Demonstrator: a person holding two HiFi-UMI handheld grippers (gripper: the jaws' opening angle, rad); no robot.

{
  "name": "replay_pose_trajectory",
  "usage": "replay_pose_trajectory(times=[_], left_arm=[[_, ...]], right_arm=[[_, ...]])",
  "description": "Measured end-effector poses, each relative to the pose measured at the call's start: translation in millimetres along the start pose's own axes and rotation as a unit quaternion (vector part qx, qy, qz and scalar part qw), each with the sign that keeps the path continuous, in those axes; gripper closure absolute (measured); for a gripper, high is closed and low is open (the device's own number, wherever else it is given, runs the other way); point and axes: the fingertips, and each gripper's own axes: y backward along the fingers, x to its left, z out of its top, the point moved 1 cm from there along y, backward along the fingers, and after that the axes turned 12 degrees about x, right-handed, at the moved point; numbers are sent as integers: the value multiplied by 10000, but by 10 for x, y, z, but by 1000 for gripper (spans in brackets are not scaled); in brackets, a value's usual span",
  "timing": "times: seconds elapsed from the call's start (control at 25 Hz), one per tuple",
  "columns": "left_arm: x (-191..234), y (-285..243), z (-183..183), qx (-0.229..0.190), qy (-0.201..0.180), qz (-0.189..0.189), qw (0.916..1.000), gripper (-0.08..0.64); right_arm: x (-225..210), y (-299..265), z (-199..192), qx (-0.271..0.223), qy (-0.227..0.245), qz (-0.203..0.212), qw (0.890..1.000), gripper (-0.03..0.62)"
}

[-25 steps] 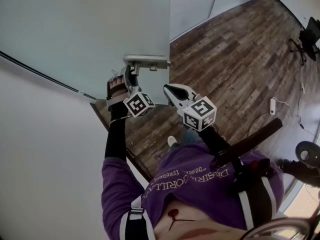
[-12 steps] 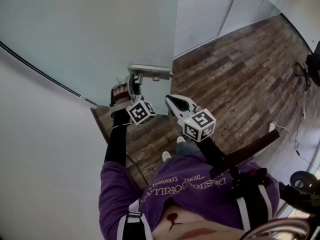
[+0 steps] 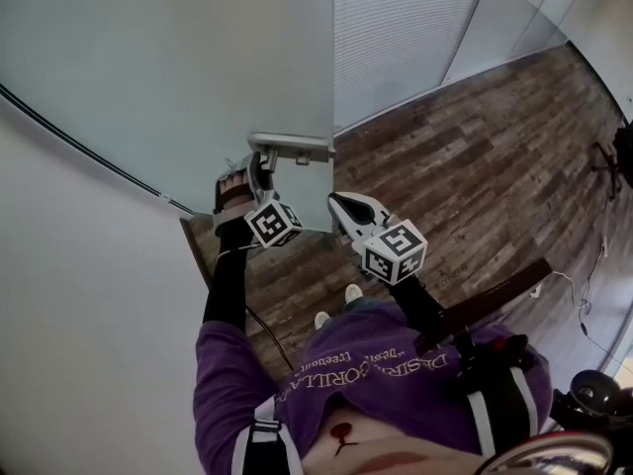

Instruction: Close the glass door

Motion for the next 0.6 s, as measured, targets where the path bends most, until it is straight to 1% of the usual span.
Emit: replay_pose_trajectory(times=[0.24, 0.4, 0.6], left_arm=[[112, -141, 187, 171, 61, -42, 9998, 436], [82, -148, 105, 203, 107, -3, 9997, 436], [91, -248, 155, 312, 137, -49, 9994, 436]], right_arm=[[-274, 56, 148, 44, -2, 86, 10000, 595], [-264, 92, 51, 51, 47, 103, 9999, 595], [-424, 125, 30, 47, -30, 51, 10000, 595]])
